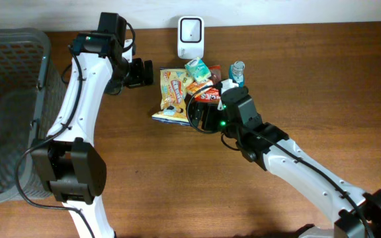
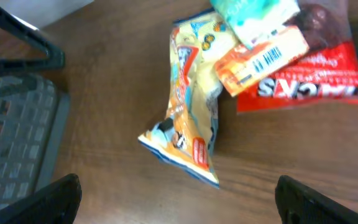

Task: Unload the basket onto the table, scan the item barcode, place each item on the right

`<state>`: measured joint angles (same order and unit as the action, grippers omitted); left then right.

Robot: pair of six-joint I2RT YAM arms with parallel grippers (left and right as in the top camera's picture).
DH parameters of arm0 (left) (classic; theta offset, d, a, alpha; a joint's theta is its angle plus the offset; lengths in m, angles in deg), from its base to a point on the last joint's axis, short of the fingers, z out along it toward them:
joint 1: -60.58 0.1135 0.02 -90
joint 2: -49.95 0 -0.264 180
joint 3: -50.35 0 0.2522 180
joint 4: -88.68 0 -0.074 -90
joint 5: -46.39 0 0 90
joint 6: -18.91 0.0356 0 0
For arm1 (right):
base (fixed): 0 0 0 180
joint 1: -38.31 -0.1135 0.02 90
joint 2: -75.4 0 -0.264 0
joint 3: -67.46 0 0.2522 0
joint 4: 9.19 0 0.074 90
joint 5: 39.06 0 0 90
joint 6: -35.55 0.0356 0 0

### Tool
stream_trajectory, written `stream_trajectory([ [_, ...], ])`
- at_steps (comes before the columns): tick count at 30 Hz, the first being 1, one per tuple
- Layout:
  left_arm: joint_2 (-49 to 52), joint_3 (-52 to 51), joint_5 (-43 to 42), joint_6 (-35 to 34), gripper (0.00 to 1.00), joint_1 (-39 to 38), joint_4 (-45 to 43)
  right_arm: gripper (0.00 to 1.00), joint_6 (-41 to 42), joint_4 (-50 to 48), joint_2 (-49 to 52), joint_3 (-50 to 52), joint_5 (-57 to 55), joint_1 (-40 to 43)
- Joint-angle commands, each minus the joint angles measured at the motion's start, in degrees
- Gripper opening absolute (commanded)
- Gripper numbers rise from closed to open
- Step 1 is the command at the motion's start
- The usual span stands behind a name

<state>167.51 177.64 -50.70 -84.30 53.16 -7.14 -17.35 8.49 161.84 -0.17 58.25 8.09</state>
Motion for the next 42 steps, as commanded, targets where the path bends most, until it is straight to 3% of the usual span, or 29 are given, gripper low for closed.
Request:
stream_trajectory([
  [1, 0.11, -0.04, -0.61, 0.04, 0.99, -0.07, -0.07, 0.98, -0.02, -4.57, 3.85, -1.27, -0.46, -0.52],
  [4, 0.11, -0.04, -0.61, 0.04, 0.99, -0.07, -0.07, 0.98, 5.92, -11.47, 9.64, -1.27, -0.44, -0.48],
  [7, 0.11, -0.04, -0.61, 0.04, 0.99, -0.07, -0.07, 0.91, 6.1, -15.47, 14.29, -1.29, -0.44, -0.48],
  [12, 0.11, -0.04, -0.61, 0.04, 0.99, -0.07, -0.07, 0.89, 7.56, -22.8, 22.75, -1.29, 2.93, -0.52],
  [17, 0.11, -0.04, -0.61, 0.04, 0.99, -0.07, -0.07, 0.71, 9.84, -22.8, 25.35, -1.29, 3.54, -0.52],
  [22, 0.11, -0.04, -0.61, 0.04, 0.99, -0.07, -0.07, 0.61, 9.92, -22.75, 25.49, -1.29, 4.15, -1.2],
  [23, 0.11, -0.04, -0.61, 0.04, 0.99, -0.07, -0.07, 0.57, 9.92, -22.64, 25.49, -1.27, 4.15, -1.51],
  [25, 0.11, -0.04, -0.61, 0.04, 0.99, -0.07, -0.07, 0.34, 9.92, -22.03, 25.49, -1.29, 4.11, -2.03],
  [26, 0.11, -0.04, -0.61, 0.04, 0.99, -0.07, -0.07, 0.15, 9.94, -21.49, 25.49, -1.29, 4.5, -2.01],
  [27, 0.11, -0.04, -0.61, 0.04, 0.99, -0.07, -0.07, 0.04, 9.94, -21.51, 25.42, -1.29, 5.53, -1.88],
  [30, 0.11, -0.04, -0.61, 0.04, 0.99, -0.07, -0.07, 0.04, 9.92, -18.67, 21.94, -1.33, 9.7, -0.44],
  [36, 0.11, -0.04, -0.61, 0.04, 0.99, -0.07, -0.07, 0.04, 9.66, -1.9, 9.33, -1.33, 17.31, 0.24],
  [42, 0.11, -0.04, -0.61, 0.04, 0.99, -0.07, -0.07, 0.05, -1.18, 13.66, 6.49, -3.78, 21.68, 0.24],
])
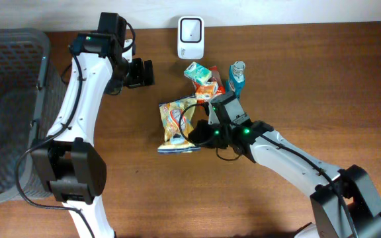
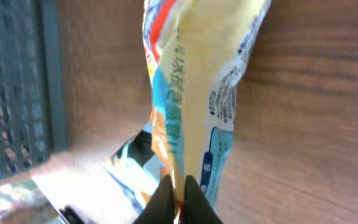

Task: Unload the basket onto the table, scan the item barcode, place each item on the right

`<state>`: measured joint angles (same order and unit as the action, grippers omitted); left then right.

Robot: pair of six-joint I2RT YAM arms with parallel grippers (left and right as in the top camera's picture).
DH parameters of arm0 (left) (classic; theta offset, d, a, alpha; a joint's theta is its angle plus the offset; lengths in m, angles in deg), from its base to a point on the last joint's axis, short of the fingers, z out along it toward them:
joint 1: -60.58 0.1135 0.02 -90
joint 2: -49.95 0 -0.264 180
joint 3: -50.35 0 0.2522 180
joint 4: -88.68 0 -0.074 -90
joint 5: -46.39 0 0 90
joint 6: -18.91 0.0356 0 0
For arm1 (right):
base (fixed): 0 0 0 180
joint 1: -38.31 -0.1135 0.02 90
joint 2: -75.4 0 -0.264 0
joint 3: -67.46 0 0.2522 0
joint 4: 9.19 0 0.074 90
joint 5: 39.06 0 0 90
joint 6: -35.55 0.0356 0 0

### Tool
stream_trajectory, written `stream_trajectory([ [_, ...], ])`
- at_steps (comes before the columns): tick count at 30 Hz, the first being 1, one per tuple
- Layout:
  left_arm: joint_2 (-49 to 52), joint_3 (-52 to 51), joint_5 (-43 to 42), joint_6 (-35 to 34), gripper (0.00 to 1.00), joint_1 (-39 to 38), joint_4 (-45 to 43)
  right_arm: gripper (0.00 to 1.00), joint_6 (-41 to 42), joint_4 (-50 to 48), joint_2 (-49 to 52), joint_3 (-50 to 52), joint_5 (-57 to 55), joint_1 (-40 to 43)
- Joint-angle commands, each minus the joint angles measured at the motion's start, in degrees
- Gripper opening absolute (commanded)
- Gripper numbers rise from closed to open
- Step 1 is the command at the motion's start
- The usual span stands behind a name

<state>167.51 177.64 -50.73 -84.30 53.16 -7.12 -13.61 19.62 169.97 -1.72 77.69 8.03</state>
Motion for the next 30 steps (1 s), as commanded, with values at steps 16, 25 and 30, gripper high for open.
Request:
stream_trajectory([
  [16, 0.11, -0.04, -0.59, 0.04, 0.99, -0.07, -0.09, 0.84, -4.94, 30.05, 0.63, -28.83, -35.69, 0.37],
  [25, 0.11, -0.04, -0.59, 0.04, 0.99, -0.07, -0.09, 0.78, -15.1, 2.43, 19.56, -28.81, -40.96, 1.55],
  [30, 0.11, -0.04, -0.59, 0.04, 0.99, -0.07, -0.09, 0.77, -14.93, 3.28, 23.21, -28.81, -40.94, 4.92],
])
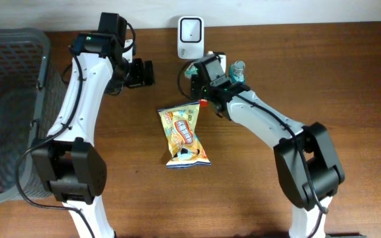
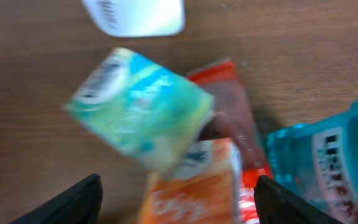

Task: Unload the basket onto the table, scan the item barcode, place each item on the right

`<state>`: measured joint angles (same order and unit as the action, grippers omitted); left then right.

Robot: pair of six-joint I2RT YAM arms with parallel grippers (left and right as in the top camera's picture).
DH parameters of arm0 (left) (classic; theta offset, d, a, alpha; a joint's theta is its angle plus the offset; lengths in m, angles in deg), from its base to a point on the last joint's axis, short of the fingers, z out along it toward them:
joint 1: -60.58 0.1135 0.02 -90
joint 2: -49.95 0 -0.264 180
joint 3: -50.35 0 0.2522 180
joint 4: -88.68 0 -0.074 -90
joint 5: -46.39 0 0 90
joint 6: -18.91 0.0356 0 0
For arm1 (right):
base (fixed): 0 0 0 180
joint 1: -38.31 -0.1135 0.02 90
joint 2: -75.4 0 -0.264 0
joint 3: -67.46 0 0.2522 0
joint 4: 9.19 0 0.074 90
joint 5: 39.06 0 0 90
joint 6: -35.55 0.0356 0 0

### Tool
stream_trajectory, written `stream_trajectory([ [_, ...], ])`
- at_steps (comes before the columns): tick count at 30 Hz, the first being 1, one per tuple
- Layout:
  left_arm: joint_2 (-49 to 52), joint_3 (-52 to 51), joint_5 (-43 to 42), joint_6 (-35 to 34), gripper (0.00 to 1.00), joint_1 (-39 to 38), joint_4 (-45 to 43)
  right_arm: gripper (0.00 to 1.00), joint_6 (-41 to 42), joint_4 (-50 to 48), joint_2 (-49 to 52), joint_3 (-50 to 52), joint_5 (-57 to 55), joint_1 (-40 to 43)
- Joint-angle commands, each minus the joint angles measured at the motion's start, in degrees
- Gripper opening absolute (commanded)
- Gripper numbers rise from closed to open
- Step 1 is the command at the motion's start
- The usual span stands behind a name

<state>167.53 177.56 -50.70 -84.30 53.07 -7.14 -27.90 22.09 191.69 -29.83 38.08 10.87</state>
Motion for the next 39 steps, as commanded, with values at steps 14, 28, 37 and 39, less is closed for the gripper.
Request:
stream_trajectory([
  [14, 0.09, 0.04, -0.61, 0.02, 0.99, 0.02, -0.07, 0.78, -0.59, 1.75, 1.46, -0.7, 2.05, 2.73],
  [28, 0.09, 0.04, -0.61, 0.04, 0.99, 0.02, -0.07, 0.78, -2.51, 9.27, -0.09, -0.72, 19.61, 0.07],
  [37, 0.09, 0.04, -0.61, 0.04, 0.99, 0.02, -0.07, 0.81, -2.54, 8.02, -12.59, -0.76, 18.21, 8.44],
  [39, 0.09, 0.04, -0.61, 0.04, 0.99, 0.02, -0.07, 0.81, -2.51, 1.64, -9.44, -0.76, 18.21, 8.33],
])
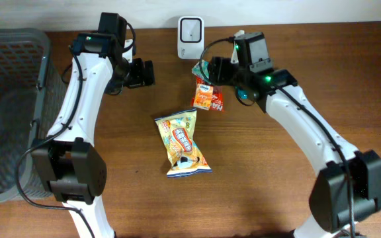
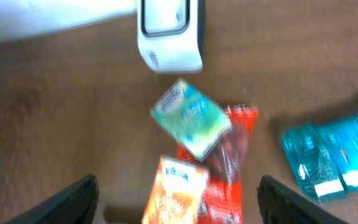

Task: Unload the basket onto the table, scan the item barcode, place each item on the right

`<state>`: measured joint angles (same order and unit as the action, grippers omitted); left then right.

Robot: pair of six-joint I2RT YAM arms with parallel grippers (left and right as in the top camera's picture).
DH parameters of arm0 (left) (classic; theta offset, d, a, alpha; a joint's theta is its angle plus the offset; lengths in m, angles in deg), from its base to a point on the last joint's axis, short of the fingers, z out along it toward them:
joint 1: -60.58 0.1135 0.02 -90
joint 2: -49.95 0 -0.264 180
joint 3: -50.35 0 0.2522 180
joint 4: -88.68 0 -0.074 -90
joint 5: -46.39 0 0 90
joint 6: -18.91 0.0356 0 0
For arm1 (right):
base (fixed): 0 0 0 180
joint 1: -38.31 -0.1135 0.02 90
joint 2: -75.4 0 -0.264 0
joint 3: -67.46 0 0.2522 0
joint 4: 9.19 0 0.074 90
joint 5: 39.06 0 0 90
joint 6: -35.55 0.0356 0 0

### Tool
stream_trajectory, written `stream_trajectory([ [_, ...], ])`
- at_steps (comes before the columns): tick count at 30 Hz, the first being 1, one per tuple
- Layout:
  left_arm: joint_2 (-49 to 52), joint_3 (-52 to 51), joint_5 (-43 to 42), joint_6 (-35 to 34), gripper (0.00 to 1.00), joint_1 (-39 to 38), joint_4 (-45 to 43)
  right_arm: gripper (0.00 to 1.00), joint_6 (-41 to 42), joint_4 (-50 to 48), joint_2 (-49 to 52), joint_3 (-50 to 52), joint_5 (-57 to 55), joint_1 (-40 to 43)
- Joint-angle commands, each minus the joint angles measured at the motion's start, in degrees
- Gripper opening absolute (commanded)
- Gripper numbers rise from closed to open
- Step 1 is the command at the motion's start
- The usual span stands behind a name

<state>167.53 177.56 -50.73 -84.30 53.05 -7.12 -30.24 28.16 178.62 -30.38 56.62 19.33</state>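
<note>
The white scanner [image 1: 190,30] [image 2: 169,34] stands at the table's far edge. Just in front of it is a small pile: a green pack [image 2: 190,118], an orange box [image 1: 204,96] [image 2: 174,193], a red packet [image 2: 232,165] and a teal bottle [image 2: 328,152]. My right gripper [image 1: 215,69] [image 2: 179,214] hovers open above the pile, holding nothing. A yellow snack bag [image 1: 182,144] lies alone mid-table. My left gripper [image 1: 144,73] hangs left of the scanner with its fingers apart and empty.
A grey mesh basket [image 1: 5,106] fills the left edge of the table. My left arm reaches along the basket's right side toward the back. My right arm crosses the right half of the table.
My right gripper was close over the green pack and orange box. It now sits farther back and to the right, with the scanner and whole pile in view. The snack bag has turned slightly.
My right gripper was open over the pile, with the snack bag at the pile's left. Then it was shut on the bag, nearer the front. Later the bag lay free mid-table and the gripper was open at the pile. My left arm stayed put.
</note>
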Motion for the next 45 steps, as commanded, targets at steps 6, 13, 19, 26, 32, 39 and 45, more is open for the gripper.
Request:
stream_trajectory([
  [6, 0.09, 0.04, -0.59, 0.04, 0.99, 0.04, -0.09, 0.75, 0.7, -25.09, 18.53, -0.22, -3.34, -0.17],
  [13, 0.09, 0.04, -0.59, 0.04, 0.99, 0.04, -0.09, 0.75, -4.72, -24.3, 19.15, -0.22, 12.37, -3.87],
  [19, 0.09, 0.04, -0.59, 0.04, 0.99, 0.04, -0.09, 0.81, -4.72, -17.79, 16.04, -0.22, 12.04, -5.81],
  [26, 0.09, 0.04, -0.59, 0.04, 0.99, 0.04, -0.09, 0.8, 2.47, -10.84, 8.72, -0.26, 4.02, -2.89],
  [32, 0.09, 0.04, -0.59, 0.04, 0.99, 0.04, -0.09, 0.77, 4.98, 4.96, 9.4, -0.13, 7.82, -4.09],
  [39, 0.09, 0.04, -0.59, 0.04, 0.99, 0.04, -0.09, 0.77, 5.05, 3.26, 11.28, -0.13, 7.85, -8.39],
  [45, 0.09, 0.04, -0.59, 0.04, 0.99, 0.04, -0.09, 0.77, 5.01, 2.58, 11.28, -0.15, 10.93, -8.22],
])
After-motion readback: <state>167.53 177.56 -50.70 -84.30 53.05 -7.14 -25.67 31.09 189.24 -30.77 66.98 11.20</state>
